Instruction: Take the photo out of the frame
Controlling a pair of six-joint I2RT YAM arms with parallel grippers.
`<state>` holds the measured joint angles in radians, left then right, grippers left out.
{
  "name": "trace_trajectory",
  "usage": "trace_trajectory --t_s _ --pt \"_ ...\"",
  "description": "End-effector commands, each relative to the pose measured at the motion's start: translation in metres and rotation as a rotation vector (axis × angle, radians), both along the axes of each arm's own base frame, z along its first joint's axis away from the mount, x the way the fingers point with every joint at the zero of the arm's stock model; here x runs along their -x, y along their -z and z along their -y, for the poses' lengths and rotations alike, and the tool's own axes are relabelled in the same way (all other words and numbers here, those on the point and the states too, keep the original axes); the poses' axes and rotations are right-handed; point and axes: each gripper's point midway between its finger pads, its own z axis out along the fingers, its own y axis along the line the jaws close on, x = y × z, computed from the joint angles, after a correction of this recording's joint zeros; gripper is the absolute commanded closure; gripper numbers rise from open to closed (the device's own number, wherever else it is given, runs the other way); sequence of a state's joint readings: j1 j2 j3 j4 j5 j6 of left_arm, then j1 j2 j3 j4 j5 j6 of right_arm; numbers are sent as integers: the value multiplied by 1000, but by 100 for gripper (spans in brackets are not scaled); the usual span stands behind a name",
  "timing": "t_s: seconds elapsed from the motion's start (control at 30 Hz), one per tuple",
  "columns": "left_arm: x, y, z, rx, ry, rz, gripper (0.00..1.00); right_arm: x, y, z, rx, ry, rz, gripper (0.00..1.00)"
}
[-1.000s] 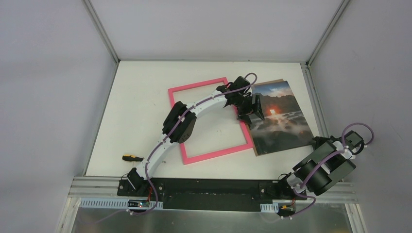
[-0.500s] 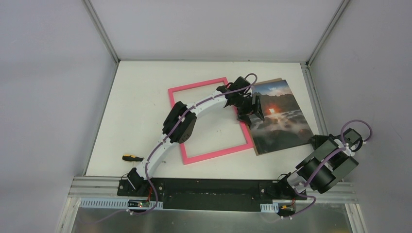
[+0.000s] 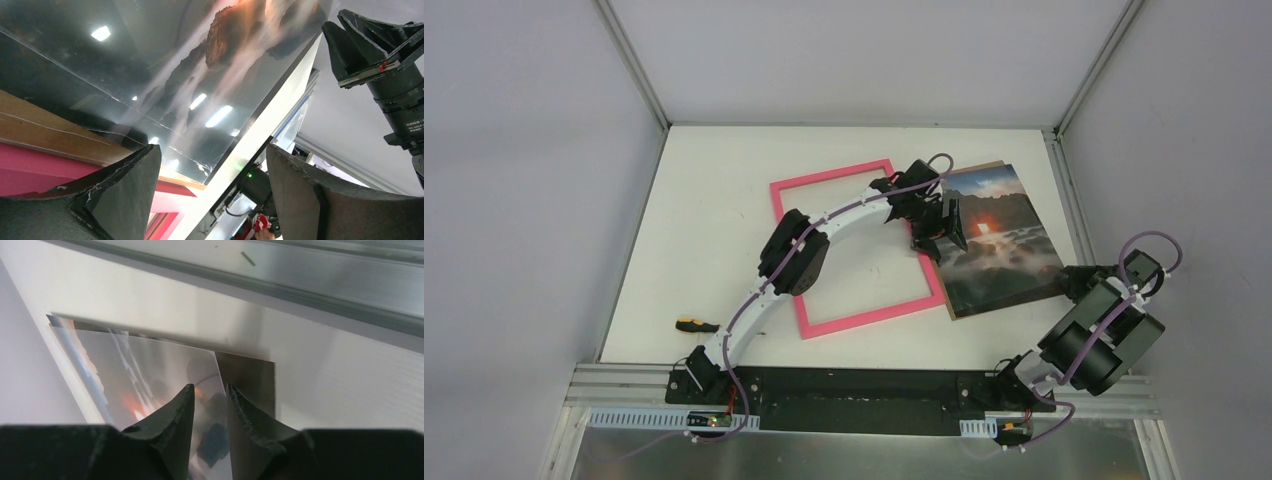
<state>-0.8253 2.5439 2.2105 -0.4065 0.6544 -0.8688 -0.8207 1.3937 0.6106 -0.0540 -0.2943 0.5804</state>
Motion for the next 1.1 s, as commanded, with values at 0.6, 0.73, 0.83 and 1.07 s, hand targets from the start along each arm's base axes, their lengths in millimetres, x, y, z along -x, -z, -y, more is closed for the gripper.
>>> trace_trajectory --t_s 0.6,0.73,0.83,1.07 --pt "-2 -11 5 22 3 19 24 47 -5 29 29 222 -105 47" --pt "-2 3 4 -6 -18 -9 26 37 -1 29 22 177 -73 45" --pt "-1 12 1 -22 -22 -21 26 33 1 29 28 152 -56 45" --pt "4 24 -4 -48 -22 -42 27 17 -13 31 60 110 49 45"
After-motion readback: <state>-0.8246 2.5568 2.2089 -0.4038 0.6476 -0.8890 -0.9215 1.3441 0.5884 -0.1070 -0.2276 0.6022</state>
